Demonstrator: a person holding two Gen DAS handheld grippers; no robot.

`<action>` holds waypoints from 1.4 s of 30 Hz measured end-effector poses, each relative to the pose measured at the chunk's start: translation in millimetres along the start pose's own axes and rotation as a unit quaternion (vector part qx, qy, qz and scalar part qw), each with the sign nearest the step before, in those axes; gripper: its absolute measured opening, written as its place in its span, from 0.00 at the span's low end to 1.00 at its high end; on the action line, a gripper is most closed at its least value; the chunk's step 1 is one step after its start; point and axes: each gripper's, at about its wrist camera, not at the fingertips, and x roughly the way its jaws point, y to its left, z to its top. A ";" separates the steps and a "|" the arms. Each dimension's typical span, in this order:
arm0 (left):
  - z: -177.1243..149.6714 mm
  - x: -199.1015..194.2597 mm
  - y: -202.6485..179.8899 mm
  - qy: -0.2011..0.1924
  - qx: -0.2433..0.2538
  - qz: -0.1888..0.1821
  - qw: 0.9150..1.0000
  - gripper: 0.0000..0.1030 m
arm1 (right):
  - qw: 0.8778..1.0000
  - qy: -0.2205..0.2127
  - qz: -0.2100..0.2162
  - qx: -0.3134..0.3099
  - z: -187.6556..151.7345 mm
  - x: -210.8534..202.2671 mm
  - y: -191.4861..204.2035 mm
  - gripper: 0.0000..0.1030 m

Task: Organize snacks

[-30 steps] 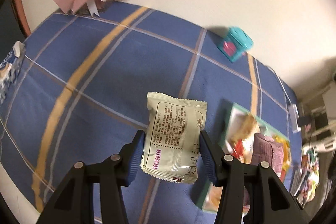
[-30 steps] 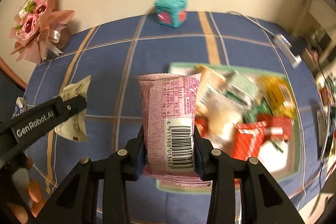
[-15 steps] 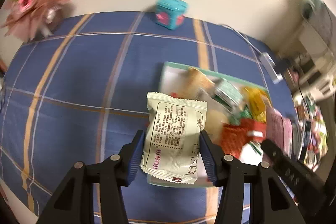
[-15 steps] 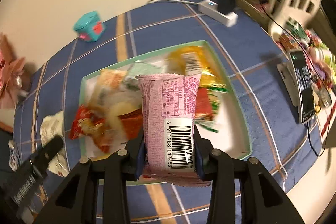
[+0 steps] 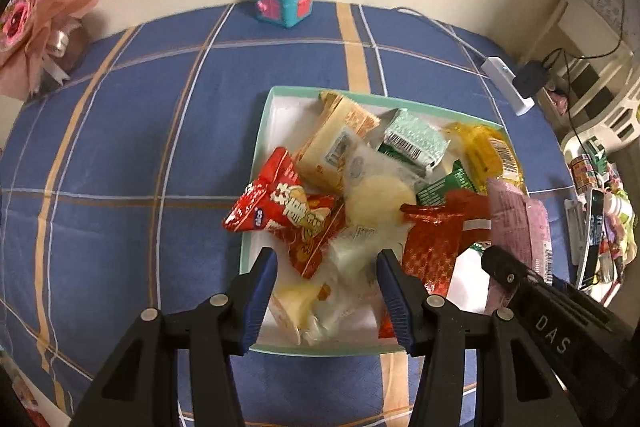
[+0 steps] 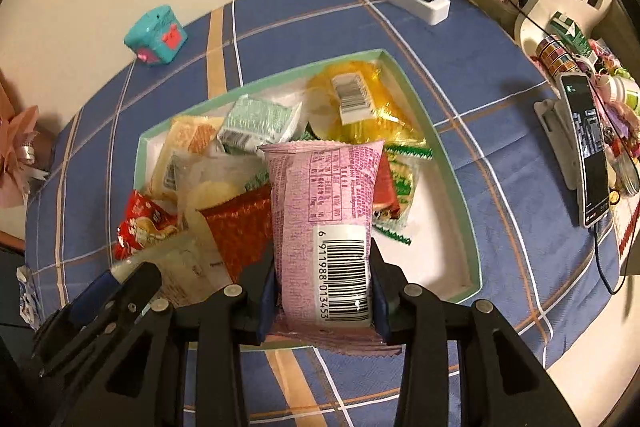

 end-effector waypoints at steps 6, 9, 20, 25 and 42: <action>0.7 -3.1 9.7 0.001 -0.012 0.009 1.000 0.65 | 1.000 0.003 -0.002 -0.010 -3.0 1.2 4.2 0.59; 1.1 -6.3 17.5 -0.005 -0.017 0.025 1.000 0.72 | 1.000 0.002 -0.001 -0.019 -4.0 0.0 7.0 0.67; -1.1 -11.1 60.9 -0.017 -0.048 0.094 0.994 1.00 | 0.999 -0.020 0.008 -0.047 -16.3 -3.9 24.5 0.95; -12.9 -14.7 76.9 -0.012 -0.055 0.110 0.992 1.00 | 0.998 -0.022 0.009 -0.055 -28.8 -6.7 29.3 0.96; -62.9 -45.6 96.2 -0.021 -0.044 0.121 0.991 1.00 | 0.996 -0.042 0.002 -0.076 -81.5 -31.3 30.5 0.96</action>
